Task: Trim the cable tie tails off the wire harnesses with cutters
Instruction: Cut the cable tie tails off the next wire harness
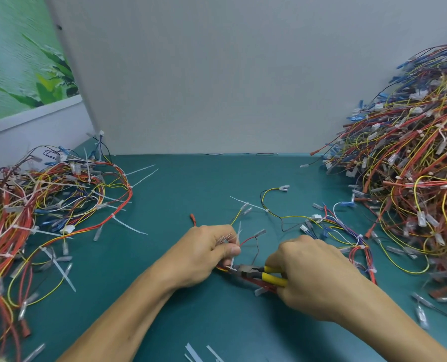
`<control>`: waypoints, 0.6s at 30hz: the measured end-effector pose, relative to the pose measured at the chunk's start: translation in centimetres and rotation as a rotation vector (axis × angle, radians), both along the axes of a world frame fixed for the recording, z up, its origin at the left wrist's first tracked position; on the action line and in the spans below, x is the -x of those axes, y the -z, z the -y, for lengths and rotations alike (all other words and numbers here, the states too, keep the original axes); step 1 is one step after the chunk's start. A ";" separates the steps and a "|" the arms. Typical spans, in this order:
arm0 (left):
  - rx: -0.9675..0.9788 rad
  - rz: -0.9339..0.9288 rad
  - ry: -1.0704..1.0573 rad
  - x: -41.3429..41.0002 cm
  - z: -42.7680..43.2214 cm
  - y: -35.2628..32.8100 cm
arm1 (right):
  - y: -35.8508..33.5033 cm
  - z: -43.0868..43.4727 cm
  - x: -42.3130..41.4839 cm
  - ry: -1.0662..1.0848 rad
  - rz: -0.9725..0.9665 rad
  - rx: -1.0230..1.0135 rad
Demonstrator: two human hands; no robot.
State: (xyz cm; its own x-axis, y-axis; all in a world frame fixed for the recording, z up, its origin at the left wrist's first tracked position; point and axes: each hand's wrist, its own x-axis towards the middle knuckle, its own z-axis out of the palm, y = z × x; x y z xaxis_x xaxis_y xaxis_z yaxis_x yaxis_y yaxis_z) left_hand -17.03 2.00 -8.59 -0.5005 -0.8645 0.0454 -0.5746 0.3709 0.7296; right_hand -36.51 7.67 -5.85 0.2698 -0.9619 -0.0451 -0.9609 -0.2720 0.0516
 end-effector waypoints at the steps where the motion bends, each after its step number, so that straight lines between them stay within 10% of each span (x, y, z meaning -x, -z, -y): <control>1: 0.003 0.001 0.002 0.0 0.0 0.0 | 0.0 0.0 0.0 -0.003 -0.003 0.001; 18: -0.005 0.039 0.010 0.0 0.1 0.1 | -0.2 -0.1 -0.3 -0.074 -0.019 -0.039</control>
State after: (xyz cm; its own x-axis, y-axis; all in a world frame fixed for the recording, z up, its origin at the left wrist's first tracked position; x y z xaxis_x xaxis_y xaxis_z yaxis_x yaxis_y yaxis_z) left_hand -16.98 1.89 -8.67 -0.5107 -0.8595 0.0217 -0.5986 0.3735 0.7087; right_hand -36.17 7.81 -5.63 0.3390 -0.9366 -0.0881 -0.9370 -0.3446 0.0575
